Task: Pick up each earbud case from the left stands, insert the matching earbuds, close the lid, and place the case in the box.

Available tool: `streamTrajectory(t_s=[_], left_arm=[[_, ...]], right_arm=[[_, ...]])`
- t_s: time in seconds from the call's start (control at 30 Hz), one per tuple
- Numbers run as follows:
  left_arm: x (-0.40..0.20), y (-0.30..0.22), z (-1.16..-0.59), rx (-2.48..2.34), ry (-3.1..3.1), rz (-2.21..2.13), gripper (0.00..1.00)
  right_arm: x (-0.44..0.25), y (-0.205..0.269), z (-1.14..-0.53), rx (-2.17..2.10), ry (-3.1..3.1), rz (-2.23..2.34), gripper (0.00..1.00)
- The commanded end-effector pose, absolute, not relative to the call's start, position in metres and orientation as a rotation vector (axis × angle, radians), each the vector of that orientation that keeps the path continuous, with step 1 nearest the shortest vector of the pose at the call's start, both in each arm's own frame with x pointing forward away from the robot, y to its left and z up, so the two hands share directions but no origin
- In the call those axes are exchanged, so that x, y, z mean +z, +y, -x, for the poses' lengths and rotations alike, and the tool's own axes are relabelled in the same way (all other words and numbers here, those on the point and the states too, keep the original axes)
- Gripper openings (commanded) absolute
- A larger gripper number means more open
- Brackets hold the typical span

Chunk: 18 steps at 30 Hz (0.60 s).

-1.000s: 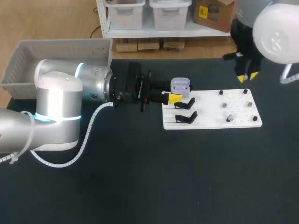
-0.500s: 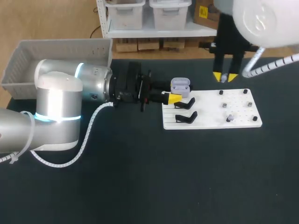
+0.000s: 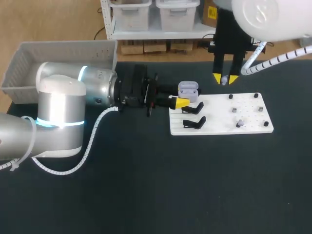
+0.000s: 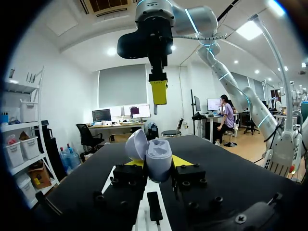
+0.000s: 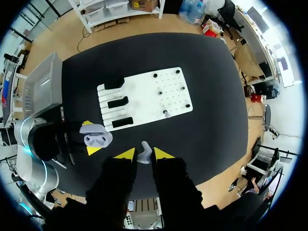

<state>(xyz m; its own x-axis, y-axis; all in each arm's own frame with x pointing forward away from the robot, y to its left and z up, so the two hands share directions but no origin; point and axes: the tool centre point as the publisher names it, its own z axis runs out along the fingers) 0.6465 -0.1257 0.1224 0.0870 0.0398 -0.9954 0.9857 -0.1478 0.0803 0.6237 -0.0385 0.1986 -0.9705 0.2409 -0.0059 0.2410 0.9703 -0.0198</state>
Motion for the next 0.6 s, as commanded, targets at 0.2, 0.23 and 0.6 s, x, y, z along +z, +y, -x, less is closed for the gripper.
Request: streamTrajectory(t_s=[0.2, 0.23, 0.6], left_arm=[[0.121, -0.125, -0.645, -1.225, 1.105, -1.385, 0.0], [0.121, -0.125, -0.645, -1.225, 1.105, -1.385, 0.0], [0.121, -0.125, -0.645, -1.225, 1.105, -1.385, 0.0]], right_arm=[[0.206, -0.019, -0.621, -0.014, 3.079, -0.462, 0.0], [0.206, -0.014, -0.621, -0.036, 3.061, -0.51, 0.0], [0.198, 0.03, -0.617, -0.219, 3.033, -0.969, 0.0]])
